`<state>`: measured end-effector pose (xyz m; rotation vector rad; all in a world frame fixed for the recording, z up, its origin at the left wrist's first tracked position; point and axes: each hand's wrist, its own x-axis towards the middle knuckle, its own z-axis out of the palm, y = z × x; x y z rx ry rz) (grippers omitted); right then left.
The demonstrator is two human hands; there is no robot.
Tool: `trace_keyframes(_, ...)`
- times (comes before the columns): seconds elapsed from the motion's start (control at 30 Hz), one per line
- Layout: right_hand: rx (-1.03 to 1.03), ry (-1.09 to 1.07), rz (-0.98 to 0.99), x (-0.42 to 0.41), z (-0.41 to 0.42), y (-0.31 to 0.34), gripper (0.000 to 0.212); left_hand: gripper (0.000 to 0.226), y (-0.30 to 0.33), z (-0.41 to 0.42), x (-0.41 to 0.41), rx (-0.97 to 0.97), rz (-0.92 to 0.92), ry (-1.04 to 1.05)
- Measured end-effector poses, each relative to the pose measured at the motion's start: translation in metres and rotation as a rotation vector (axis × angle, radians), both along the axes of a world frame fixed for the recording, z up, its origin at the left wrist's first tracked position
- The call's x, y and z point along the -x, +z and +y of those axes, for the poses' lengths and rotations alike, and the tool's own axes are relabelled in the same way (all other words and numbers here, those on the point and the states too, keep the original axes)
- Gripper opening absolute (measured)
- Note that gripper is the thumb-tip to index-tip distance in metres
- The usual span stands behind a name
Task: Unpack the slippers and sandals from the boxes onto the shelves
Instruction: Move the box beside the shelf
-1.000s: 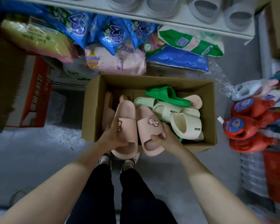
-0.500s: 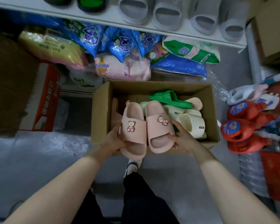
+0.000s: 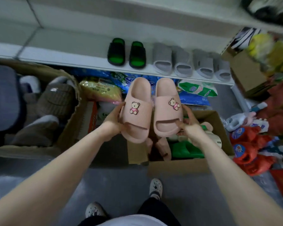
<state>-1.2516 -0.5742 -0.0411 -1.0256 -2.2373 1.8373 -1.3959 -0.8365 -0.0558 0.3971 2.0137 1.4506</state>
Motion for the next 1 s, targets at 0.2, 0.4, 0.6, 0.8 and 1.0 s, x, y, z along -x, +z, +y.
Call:
trace_keyframes(0.2,-0.038,0.049,0.115,0.059,-0.072,0.048,0.07,0.085,0.053,-0.069,0.056,-0.04,0.192,0.065)
trace_keyframes(0.4,-0.06,0.103,0.143,0.137,-0.116,0.066,0.066,0.082,0.081,-0.123,0.122,0.005,0.192,0.17)
trace_keyframes(0.6,-0.035,0.179,0.109,0.243,-0.138,0.054,0.066,0.084,0.07,-0.163,0.221,0.078,0.157,0.297)
trace_keyframes(0.8,-0.011,0.198,0.025,0.365,-0.146,0.028,0.068,0.078,0.047,-0.164,0.329,0.12,0.052,0.377)
trace_keyframes(1.0,-0.013,0.203,-0.067,0.45,-0.145,-0.002,0.072,0.075,0.018,-0.143,0.407,0.254,0.107,0.385)
